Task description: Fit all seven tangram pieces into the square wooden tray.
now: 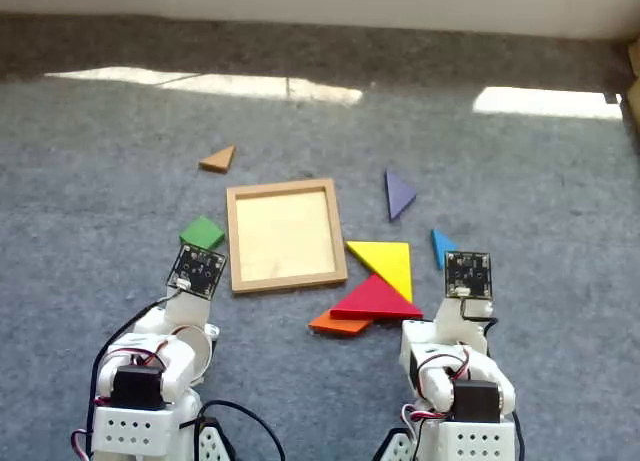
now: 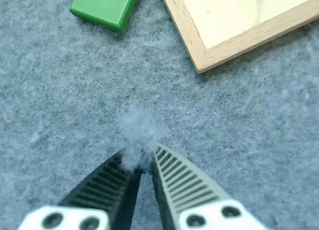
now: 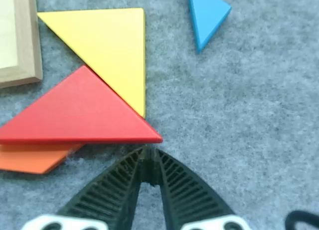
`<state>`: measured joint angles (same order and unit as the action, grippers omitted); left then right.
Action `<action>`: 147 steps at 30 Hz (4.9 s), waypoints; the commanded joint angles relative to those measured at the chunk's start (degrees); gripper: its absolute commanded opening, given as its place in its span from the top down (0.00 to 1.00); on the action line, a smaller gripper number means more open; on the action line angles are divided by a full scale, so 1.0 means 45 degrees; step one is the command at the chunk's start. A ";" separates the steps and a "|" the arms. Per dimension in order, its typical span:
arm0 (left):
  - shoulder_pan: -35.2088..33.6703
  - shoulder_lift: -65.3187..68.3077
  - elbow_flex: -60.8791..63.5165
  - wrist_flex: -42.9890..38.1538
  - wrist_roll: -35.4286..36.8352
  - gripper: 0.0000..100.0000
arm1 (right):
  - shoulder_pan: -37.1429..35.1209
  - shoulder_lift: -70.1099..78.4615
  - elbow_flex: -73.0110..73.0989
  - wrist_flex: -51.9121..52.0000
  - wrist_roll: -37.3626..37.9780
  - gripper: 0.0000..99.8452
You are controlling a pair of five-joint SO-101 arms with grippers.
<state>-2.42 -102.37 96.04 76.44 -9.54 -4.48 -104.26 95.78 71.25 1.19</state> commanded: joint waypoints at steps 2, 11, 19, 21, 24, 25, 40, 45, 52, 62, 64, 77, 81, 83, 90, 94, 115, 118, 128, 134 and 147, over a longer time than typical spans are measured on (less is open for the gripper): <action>-0.0049 -0.0303 0.0244 0.0020 0.0000 1.00 | 0.0107 -0.0205 0.1788 0.0068 -0.0098 0.99; -0.0049 -0.0303 0.0244 0.0020 0.0000 1.00 | 0.0088 -0.0205 0.1788 0.0068 -0.0098 0.99; -0.0049 -0.0303 0.0244 0.0020 0.0000 1.00 | 0.0166 -0.0205 0.1748 0.0068 -0.0098 0.99; -0.0049 -0.0303 0.0244 0.0020 0.0000 1.00 | 0.0498 -0.0205 0.1670 0.0049 -0.0078 0.99; -0.0049 -0.0303 0.0244 0.0020 0.0000 1.00 | 0.1495 -0.0205 0.0322 -0.0518 -0.0078 0.99; -0.0049 -0.0303 0.0244 0.0020 0.0000 1.00 | 0.1846 -0.0186 -0.0147 -0.0752 -0.0098 0.99; -0.0049 -0.0303 0.0244 0.0020 0.0000 1.00 | 0.1514 0.8781 -1.0168 0.0713 -0.0098 0.99; -0.0049 -0.0303 0.0244 0.0020 0.0000 1.00 | -0.0576 1.3060 -1.2161 0.0694 -0.0078 0.82; -0.0049 -0.0303 0.0244 0.0020 0.0000 1.00 | -0.3155 1.8061 -1.4388 0.0498 0.1192 0.69; -0.0049 -0.0303 0.0244 0.0020 0.0000 1.00 | -0.3565 2.4195 -1.7514 -0.0107 0.3321 0.69; -0.0049 -0.0303 0.0244 0.0020 0.0000 1.00 | -0.3565 2.5035 -1.8042 -0.0107 0.3751 0.69; -0.0049 -0.0303 0.0244 0.0020 0.0000 1.00 | -0.3292 2.7399 -1.9663 -0.1045 0.5021 0.69; -0.0049 -0.0303 0.0244 0.0020 0.0000 1.00 | -0.2921 2.7556 -1.9663 -0.1084 0.5255 0.69; -0.0049 -0.0303 0.0244 0.0020 0.0000 1.00 | -0.2784 2.7556 -1.9663 -0.1084 0.5255 0.69; -0.0049 -0.0303 0.0244 0.0020 0.0000 1.00 | -0.2569 2.7575 -1.9624 -0.0635 0.5216 0.69; -0.0049 -0.0303 0.0244 0.0020 0.0000 1.00 | -0.2589 2.7634 -1.9624 -0.0596 0.5197 0.69; -0.0049 -0.0303 0.0244 0.0020 0.0000 1.00 | -0.2589 2.7536 -1.9057 -0.0186 0.3946 0.79; -0.0049 -0.0303 0.0244 0.0020 0.0000 1.00 | -0.2589 2.7516 -1.9077 -0.0186 0.3946 0.79; -0.0049 -0.0303 0.0244 0.0020 0.0000 1.00 | -0.2452 2.4410 -1.9370 0.0576 0.3946 0.79; -0.0049 -0.0303 0.0244 0.0020 0.0000 1.00 | -0.2471 2.3160 -1.9331 0.0635 0.3946 0.79; -0.0049 -0.0303 0.0244 0.0020 0.0000 1.00 | -0.3683 2.2632 -1.9272 0.0361 0.1465 0.71</action>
<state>-2.42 -102.37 96.04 76.44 -9.54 -20.84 0.88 10.33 73.71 10.77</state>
